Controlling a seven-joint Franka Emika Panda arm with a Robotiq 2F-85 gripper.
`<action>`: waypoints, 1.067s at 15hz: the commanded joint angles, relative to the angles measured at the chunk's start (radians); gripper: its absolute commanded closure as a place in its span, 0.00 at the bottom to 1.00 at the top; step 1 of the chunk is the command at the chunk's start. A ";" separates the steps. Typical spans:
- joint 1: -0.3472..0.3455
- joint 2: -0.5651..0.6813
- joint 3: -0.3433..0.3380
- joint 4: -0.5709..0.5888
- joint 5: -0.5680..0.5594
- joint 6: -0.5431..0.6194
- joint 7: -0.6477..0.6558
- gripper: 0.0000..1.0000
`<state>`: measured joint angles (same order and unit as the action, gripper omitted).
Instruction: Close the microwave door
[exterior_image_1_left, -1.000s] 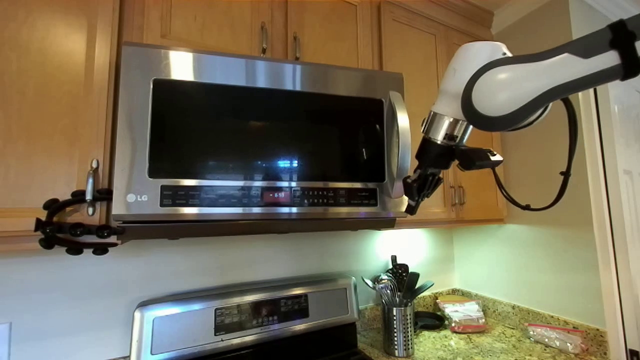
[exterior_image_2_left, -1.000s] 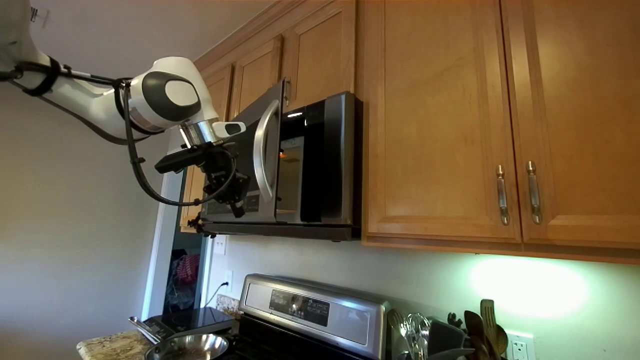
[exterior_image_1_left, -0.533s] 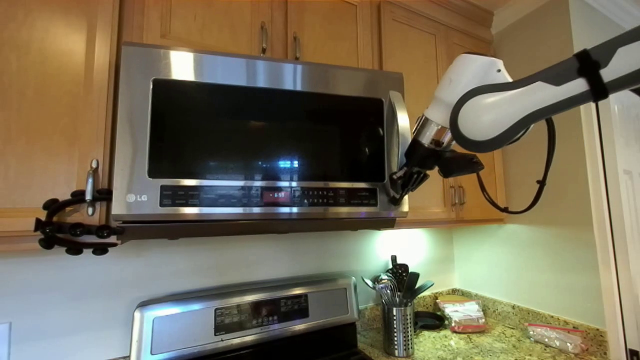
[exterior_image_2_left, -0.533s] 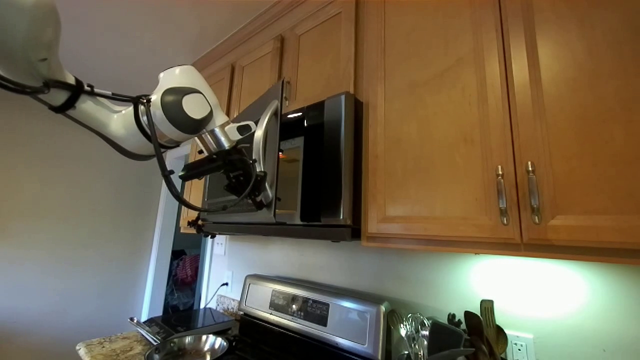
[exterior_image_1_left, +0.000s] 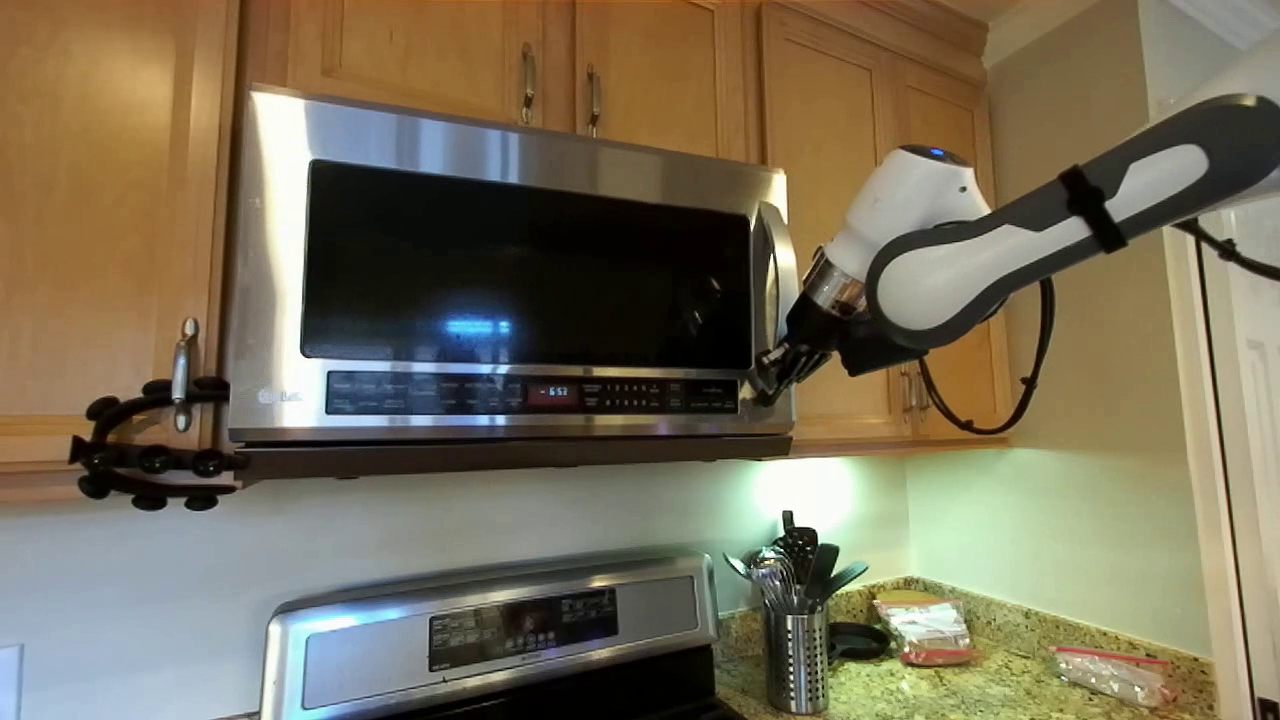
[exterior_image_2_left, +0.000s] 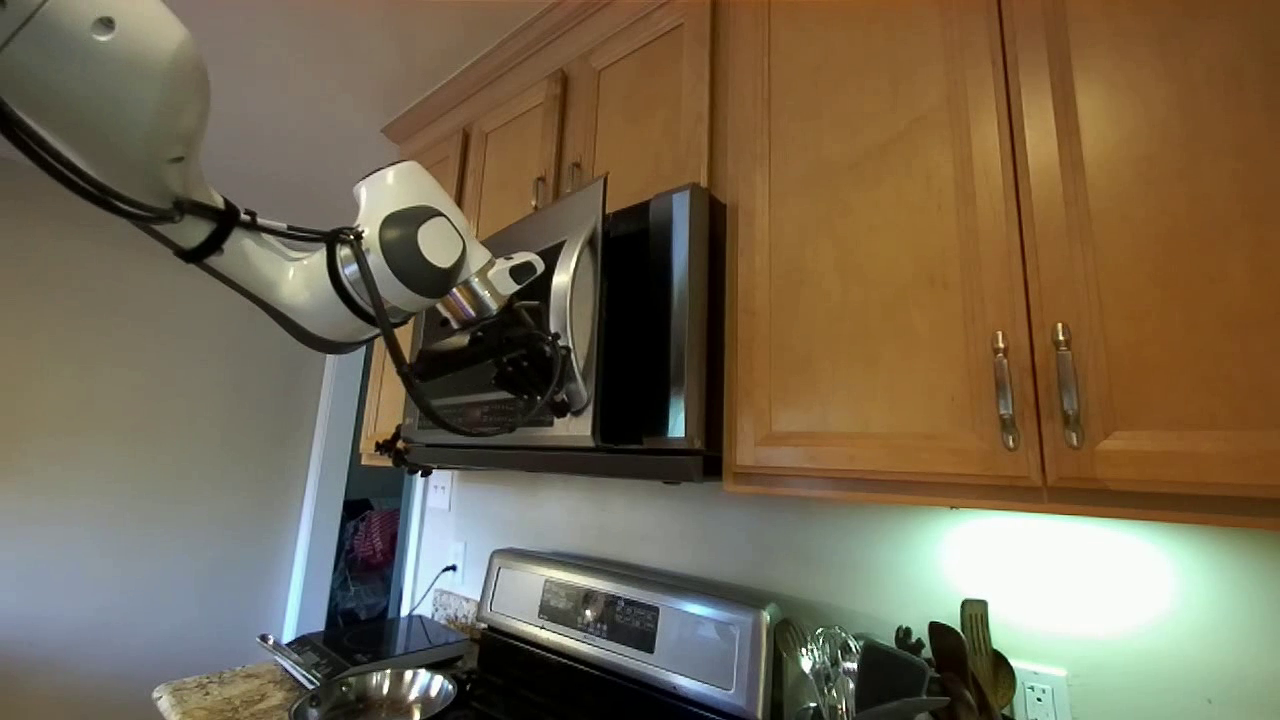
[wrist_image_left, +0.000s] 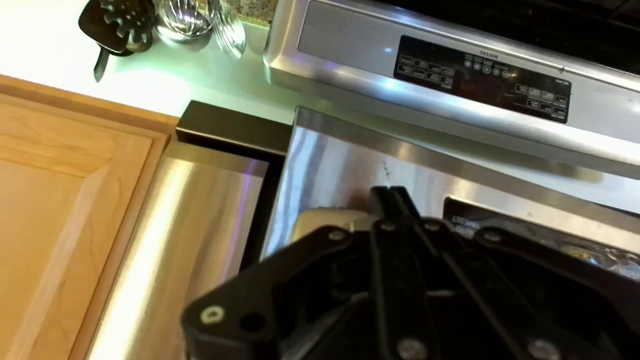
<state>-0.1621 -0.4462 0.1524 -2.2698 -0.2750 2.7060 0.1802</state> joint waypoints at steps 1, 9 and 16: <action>-0.049 0.116 0.001 0.094 -0.073 0.029 0.012 0.96; -0.057 0.285 -0.021 0.238 -0.145 0.034 0.011 0.96; -0.055 0.355 -0.021 0.303 -0.193 0.034 0.008 0.96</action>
<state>-0.2002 -0.1811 0.1270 -2.0489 -0.4226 2.7101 0.1793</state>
